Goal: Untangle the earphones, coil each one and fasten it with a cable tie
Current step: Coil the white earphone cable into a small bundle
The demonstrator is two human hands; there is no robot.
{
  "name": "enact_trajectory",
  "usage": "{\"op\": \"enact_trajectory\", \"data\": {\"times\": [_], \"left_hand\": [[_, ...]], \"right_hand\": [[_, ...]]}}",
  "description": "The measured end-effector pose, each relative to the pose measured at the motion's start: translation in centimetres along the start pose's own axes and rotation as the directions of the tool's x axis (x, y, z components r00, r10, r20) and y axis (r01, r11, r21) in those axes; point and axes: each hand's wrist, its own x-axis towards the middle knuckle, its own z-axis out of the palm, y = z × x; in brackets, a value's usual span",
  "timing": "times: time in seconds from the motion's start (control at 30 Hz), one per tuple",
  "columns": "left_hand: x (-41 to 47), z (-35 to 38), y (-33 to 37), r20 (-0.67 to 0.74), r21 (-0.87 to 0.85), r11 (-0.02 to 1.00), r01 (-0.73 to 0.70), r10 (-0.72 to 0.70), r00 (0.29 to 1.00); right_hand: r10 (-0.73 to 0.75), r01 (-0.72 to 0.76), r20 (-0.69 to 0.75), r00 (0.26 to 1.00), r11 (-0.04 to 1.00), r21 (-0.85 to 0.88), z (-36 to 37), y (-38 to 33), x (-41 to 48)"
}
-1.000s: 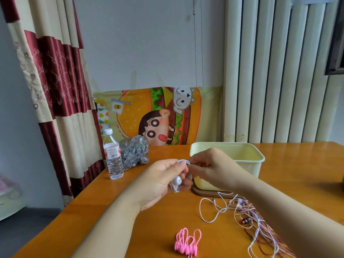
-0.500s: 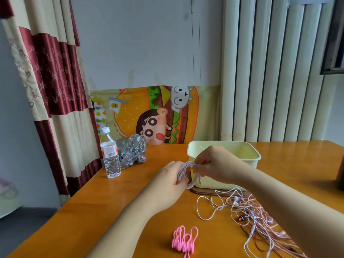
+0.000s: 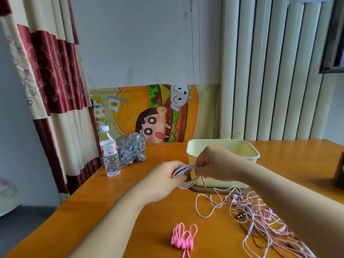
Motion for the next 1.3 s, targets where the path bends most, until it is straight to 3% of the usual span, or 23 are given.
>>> {"op": "enact_trajectory", "data": {"times": [0.13, 0.27, 0.33, 0.4, 0.47, 0.53, 0.6, 0.7, 0.83, 0.93, 1.1, 1.3], "left_hand": [[-0.1, 0.8, 0.0, -0.063, 0.267, 0.963, -0.039, 0.057, 0.996], [0.0, 0.6, 0.2, -0.075, 0.274, 0.962, -0.023, 0.045, 0.996], [0.1, 0.5, 0.0, -0.057, 0.162, 0.987, 0.014, -0.005, 0.998], [0.1, 0.5, -0.4, 0.000, -0.108, 0.989, 0.098, -0.099, 0.995], [0.0, 0.7, -0.7, 0.088, -0.408, 0.892, 0.193, -0.172, 0.981], [-0.1, 0.9, -1.0, 0.141, -0.600, 0.759, 0.253, -0.211, 0.967], [-0.2, 1.1, -1.2, 0.159, -0.697, 0.660, 0.279, -0.238, 0.958], [-0.3, 1.2, -1.3, 0.161, -0.719, 0.627, 0.300, -0.270, 0.949], [-0.4, 1.1, -1.1, 0.182, -0.716, 0.634, 0.293, -0.235, 0.955], [-0.5, 1.2, -0.8, 0.205, -0.733, 0.626, 0.266, -0.170, 0.964], [-0.9, 0.7, -1.8, 0.263, -0.879, 0.378, 0.291, -0.124, 0.957], [-1.0, 0.8, -1.9, 0.218, -0.826, 0.510, 0.240, -0.105, 0.970]], "right_hand": [[0.003, -0.002, 0.016, 1.000, 0.998, -0.059, 0.3, -0.2, 0.0], [0.002, 0.003, 0.035, 0.999, 0.987, -0.162, 0.3, -0.7, -0.1], [0.007, 0.005, 0.060, 0.998, 0.979, -0.202, 0.1, -0.7, -0.2], [-0.008, 0.029, 0.082, 0.997, 0.968, -0.250, -0.1, -0.7, -0.3], [-0.034, 0.063, 0.091, 0.995, 0.943, -0.328, -0.1, -0.7, -0.4], [-0.068, 0.103, 0.099, 0.993, 0.901, -0.420, 0.1, -0.6, -0.5], [-0.133, 0.164, 0.097, 0.986, 0.847, -0.506, 0.1, -0.5, -0.5], [-0.245, 0.248, 0.082, 0.966, 0.786, -0.567, 0.0, -0.2, -0.4], [-0.241, 0.251, 0.081, 0.967, 0.854, -0.456, -0.2, -0.4, -0.3], [-0.157, 0.166, 0.054, 0.986, 0.937, -0.308, -0.4, -0.7, -0.3], [-0.106, 0.106, 0.012, 0.994, 0.974, -0.200, -1.2, -0.6, -0.5], [-0.103, 0.104, 0.017, 0.995, 0.980, -0.170, -1.2, -1.0, -0.8]]}}
